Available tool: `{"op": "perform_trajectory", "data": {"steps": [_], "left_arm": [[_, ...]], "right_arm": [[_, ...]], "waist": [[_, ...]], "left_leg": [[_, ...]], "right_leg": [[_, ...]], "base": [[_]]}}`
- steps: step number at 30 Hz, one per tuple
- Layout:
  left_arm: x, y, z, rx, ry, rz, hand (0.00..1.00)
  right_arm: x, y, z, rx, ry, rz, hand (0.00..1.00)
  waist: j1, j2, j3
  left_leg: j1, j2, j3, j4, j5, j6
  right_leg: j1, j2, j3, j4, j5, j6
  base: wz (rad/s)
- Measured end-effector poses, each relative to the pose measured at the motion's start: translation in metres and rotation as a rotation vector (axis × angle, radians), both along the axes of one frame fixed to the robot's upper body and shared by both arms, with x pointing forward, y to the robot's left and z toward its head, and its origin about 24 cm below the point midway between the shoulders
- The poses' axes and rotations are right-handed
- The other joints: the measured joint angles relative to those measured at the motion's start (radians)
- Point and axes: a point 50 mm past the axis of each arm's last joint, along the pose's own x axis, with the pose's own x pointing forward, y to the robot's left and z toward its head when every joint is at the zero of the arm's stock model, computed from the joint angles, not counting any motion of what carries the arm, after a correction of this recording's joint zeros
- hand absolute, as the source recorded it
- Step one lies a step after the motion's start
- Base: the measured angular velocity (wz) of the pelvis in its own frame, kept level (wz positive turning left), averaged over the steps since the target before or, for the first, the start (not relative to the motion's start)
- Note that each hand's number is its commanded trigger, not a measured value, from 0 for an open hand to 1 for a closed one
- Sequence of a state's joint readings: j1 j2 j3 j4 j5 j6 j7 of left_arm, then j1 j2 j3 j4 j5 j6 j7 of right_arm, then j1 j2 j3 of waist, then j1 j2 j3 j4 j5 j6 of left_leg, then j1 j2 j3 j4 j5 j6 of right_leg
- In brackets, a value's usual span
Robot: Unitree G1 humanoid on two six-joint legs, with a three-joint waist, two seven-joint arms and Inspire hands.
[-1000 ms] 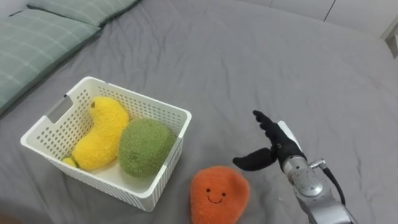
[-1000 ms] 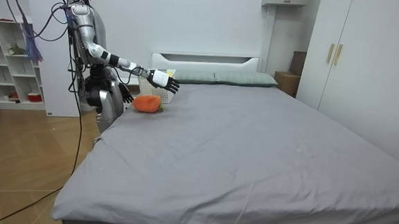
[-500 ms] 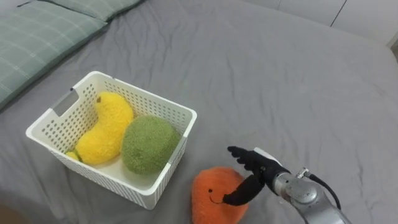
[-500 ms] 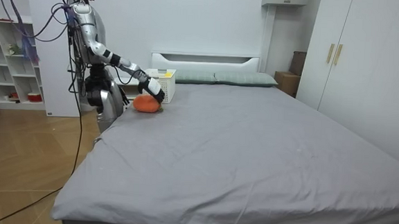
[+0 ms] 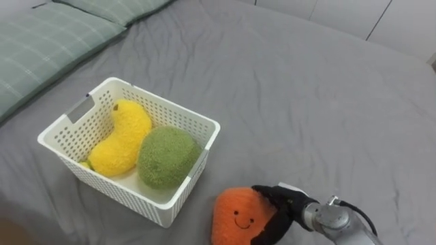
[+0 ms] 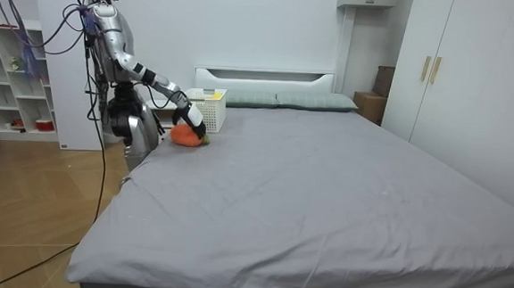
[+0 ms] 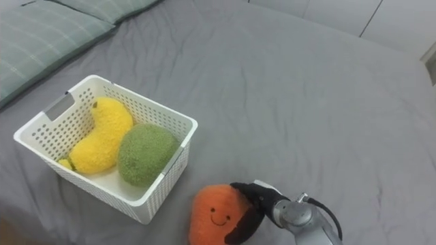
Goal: Collect toys from the bed
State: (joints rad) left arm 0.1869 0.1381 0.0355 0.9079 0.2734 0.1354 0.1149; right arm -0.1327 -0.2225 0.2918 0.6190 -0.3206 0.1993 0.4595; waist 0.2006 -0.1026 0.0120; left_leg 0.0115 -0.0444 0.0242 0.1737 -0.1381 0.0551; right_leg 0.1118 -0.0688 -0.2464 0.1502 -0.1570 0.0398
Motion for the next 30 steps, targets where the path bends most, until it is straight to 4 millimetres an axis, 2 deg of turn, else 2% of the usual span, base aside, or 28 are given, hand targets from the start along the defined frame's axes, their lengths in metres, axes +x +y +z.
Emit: {"op": "perform_trajectory", "data": {"steps": [1, 2, 3, 4, 5, 6, 8, 11, 15, 22, 26, 28, 30], "left_arm": [[0.000, 0.001, 0.000, 0.002, 0.000, 0.001, 0.00], [0.000, 0.001, 0.000, 0.004, 0.001, 0.001, 0.00], [0.000, 0.002, 0.001, 0.006, 0.003, 0.001, 0.00], [0.000, 0.002, 0.001, 0.007, 0.003, 0.001, 0.00], [0.000, 0.002, 0.001, 0.007, 0.001, 0.003, 0.00], [0.001, 0.002, 0.001, 0.009, -0.005, 0.001, 0.00], [0.003, 0.002, 0.002, 0.016, -0.013, 0.000, 0.00], [0.001, -0.002, 0.001, 0.023, -0.012, 0.010, 0.00], [-0.010, -0.003, -0.001, 0.022, 0.017, 0.016, 0.00], [-0.016, -0.006, -0.003, 0.027, 0.039, -0.003, 0.00], [-0.023, -0.004, -0.003, 0.058, 0.043, 0.011, 0.00], [-0.029, -0.004, -0.003, 0.069, 0.053, 0.016, 0.00], [-0.034, -0.004, -0.003, 0.076, 0.058, 0.021, 0.00]], "right_arm": [[0.000, 0.001, 0.000, -0.013, 0.001, 0.011, 0.06], [0.000, 0.001, 0.000, -0.019, 0.001, 0.016, 0.22], [0.000, 0.002, 0.000, -0.029, 0.000, 0.024, 0.53], [0.001, 0.003, -0.001, -0.036, 0.002, 0.027, 0.75], [0.000, 0.003, -0.001, -0.037, 0.003, 0.026, 0.92], [0.000, 0.003, -0.001, -0.041, 0.003, 0.022, 1.00], [0.002, 0.004, -0.001, -0.065, -0.018, 0.014, 1.00], [0.002, 0.001, -0.004, -0.096, -0.044, -0.030, 1.00], [0.004, 0.001, -0.004, -0.127, -0.091, -0.068, 1.00], [0.003, 0.004, -0.006, -0.172, -0.174, -0.127, 1.00], [0.002, 0.006, -0.009, -0.184, -0.220, -0.165, 1.00], [-0.004, 0.002, -0.016, -0.206, -0.234, -0.199, 1.00], [-0.008, -0.001, -0.020, -0.219, -0.233, -0.229, 1.00]], "waist": [[0.001, -0.003, 0.0001], [0.002, -0.005, 0.0001], [0.010, -0.007, -0.0003], [0.017, -0.008, -0.0008], [0.021, -0.009, -0.0008], [0.030, -0.010, -0.0003], [0.041, -0.009, 0.0009], [0.050, 0.002, 0.0084], [0.050, 0.016, 0.0128], [0.042, 0.038, 0.0102], [0.042, 0.029, 0.0048], [0.040, 0.020, -0.0004], [0.037, 0.018, -0.0019]], "left_leg": [[0.000, 0.000, 0.000, 0.000, 0.000, 0.000], [0.000, 0.000, 0.000, 0.000, 0.000, 0.000], [0.001, 0.001, 0.000, 0.000, 0.000, -0.001], [0.001, 0.001, 0.000, 0.000, 0.000, -0.001], [0.002, 0.002, 0.001, -0.001, 0.000, -0.001], [0.003, 0.002, 0.002, -0.003, 0.000, 0.000], [0.003, 0.003, 0.002, -0.003, -0.001, 0.000], [0.010, 0.002, 0.001, -0.002, -0.006, 0.001], [0.000, 0.001, -0.004, 0.001, -0.009, 0.001], [-0.005, -0.003, -0.024, 0.007, -0.008, 0.001], [-0.002, -0.003, -0.025, 0.008, -0.007, 0.001], [0.000, -0.006, -0.029, 0.011, -0.008, 0.002], [0.000, -0.006, -0.031, 0.016, -0.009, 0.002]], "right_leg": [[0.000, 0.000, 0.000, 0.000, 0.000, 0.000], [0.000, 0.001, 0.000, 0.000, 0.000, 0.000], [0.000, 0.001, 0.001, 0.000, 0.000, 0.000], [0.000, 0.001, 0.001, 0.000, 0.000, 0.000], [0.000, 0.000, 0.001, 0.000, 0.000, 0.000], [0.000, 0.000, 0.002, 0.000, 0.000, 0.000], [-0.001, 0.000, 0.002, 0.000, 0.000, 0.000], [0.011, 0.000, 0.001, -0.001, 0.000, 0.000], [0.008, 0.001, -0.003, -0.002, 0.000, 0.000], [0.009, -0.002, -0.029, -0.003, 0.000, 0.000], [0.017, -0.001, -0.029, -0.003, -0.001, 0.001], [0.028, -0.002, -0.031, -0.014, -0.001, 0.001], [0.032, -0.002, -0.032, -0.015, -0.001, 0.001]], "base": [[0.00], [0.00], [0.00], [0.00], [-0.03], [0.00], [0.00], [0.00], [0.04], [0.08], [0.01], [0.06], [0.06]]}}
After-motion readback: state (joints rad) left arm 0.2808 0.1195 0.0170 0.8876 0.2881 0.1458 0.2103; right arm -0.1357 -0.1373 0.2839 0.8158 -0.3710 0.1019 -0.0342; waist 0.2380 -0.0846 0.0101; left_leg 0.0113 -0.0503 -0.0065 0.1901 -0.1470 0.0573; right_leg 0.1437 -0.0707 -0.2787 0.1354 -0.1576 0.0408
